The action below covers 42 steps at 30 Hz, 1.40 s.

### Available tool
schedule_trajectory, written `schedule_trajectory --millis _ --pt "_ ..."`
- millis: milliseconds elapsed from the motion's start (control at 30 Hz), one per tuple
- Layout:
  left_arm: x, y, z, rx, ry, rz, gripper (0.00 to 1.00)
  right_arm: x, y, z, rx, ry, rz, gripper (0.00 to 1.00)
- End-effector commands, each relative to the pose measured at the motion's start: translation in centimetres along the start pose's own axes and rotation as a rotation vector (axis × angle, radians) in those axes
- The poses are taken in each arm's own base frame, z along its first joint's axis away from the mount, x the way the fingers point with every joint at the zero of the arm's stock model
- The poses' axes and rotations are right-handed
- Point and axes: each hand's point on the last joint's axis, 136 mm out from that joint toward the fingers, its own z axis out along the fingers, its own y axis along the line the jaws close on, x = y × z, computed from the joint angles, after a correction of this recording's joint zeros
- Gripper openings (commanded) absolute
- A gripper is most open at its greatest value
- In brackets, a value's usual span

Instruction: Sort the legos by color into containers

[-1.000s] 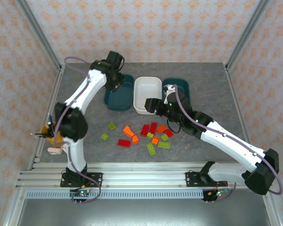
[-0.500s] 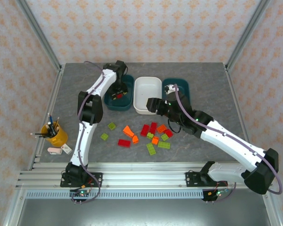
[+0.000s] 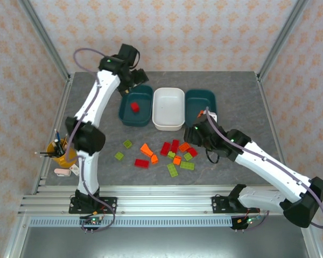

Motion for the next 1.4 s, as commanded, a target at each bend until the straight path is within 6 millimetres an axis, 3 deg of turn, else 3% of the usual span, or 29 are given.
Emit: schedule_trajectory --millis 0,67,233,400,500,767,933,1367 --pt "3.1 -0.1 -5.9 0.054 -0.036 0.09 0.89 4.7 -3.4 0.2 0.181 0.24 -0.02 0.75" --pt "6.0 0.4 -7.1 0.083 -0.027 0.13 0.89 6.9 -3.8 1.3 0.222 0.332 -0.038 0.76" --pt "15.5 5.4 -6.0 0.082 0.061 0.141 0.89 10.5 -4.5 3.7 0.27 0.453 0.024 0.75" --pt "23.5 9.4 -4.7 0.089 0.139 0.171 0.88 10.1 -3.7 5.3 0.278 0.407 0.215 0.67" --pt "25.6 10.2 -4.7 0.104 0.138 0.217 0.87 9.5 -2.0 7.2 0.218 0.363 0.339 0.65" --pt "24.9 10.4 -5.9 0.093 0.097 0.267 0.87 8.8 -0.6 11.6 0.234 0.312 0.427 0.59" --pt "24.8 9.5 -6.5 0.139 0.095 0.265 0.87 9.4 -1.5 13.0 0.273 0.327 0.443 0.59" --pt "24.6 9.1 -7.7 0.208 0.076 0.261 0.87 11.0 -3.1 13.4 0.356 0.373 0.482 0.54"
